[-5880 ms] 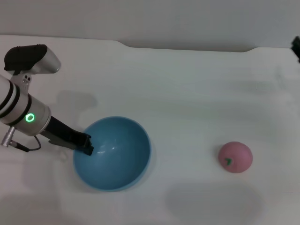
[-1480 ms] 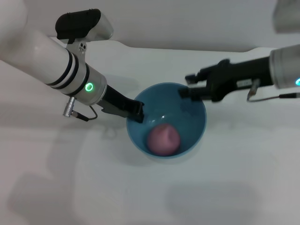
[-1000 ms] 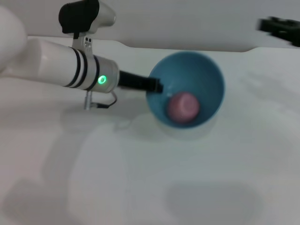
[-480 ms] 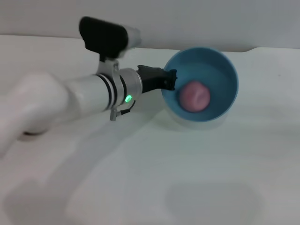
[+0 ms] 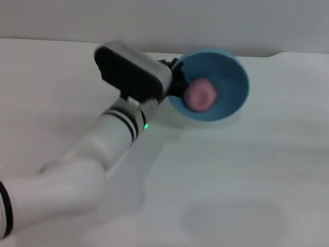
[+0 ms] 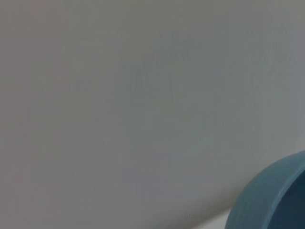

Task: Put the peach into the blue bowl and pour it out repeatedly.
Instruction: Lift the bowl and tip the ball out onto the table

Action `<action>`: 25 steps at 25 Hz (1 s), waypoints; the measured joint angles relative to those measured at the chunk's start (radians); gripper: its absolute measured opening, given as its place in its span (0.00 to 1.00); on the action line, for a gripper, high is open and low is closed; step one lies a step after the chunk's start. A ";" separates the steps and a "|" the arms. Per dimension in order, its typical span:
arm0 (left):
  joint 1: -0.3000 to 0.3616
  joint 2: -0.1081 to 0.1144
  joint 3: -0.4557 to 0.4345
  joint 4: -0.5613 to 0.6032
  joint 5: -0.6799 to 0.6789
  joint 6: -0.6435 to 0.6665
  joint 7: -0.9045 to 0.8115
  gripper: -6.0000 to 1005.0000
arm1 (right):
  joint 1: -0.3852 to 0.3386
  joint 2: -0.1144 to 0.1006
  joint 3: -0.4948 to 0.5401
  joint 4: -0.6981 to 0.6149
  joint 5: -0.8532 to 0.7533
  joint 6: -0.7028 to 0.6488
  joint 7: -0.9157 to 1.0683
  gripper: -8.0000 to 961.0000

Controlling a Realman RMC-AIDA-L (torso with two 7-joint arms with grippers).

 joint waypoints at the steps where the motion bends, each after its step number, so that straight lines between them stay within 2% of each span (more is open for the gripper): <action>1: -0.001 0.000 0.044 -0.010 0.029 -0.056 0.000 0.01 | 0.002 0.000 0.000 0.000 0.000 0.000 0.000 0.47; 6: 0.008 -0.001 0.187 -0.065 0.200 -0.197 -0.001 0.01 | 0.005 -0.001 0.001 0.002 0.000 0.000 -0.001 0.47; 18: 0.014 -0.001 0.206 -0.135 0.291 -0.260 0.023 0.01 | 0.007 -0.001 -0.003 0.011 0.000 -0.001 -0.003 0.47; 25: 0.015 -0.001 0.219 -0.179 0.348 -0.313 0.130 0.01 | 0.020 0.000 0.000 0.033 0.000 -0.001 -0.012 0.47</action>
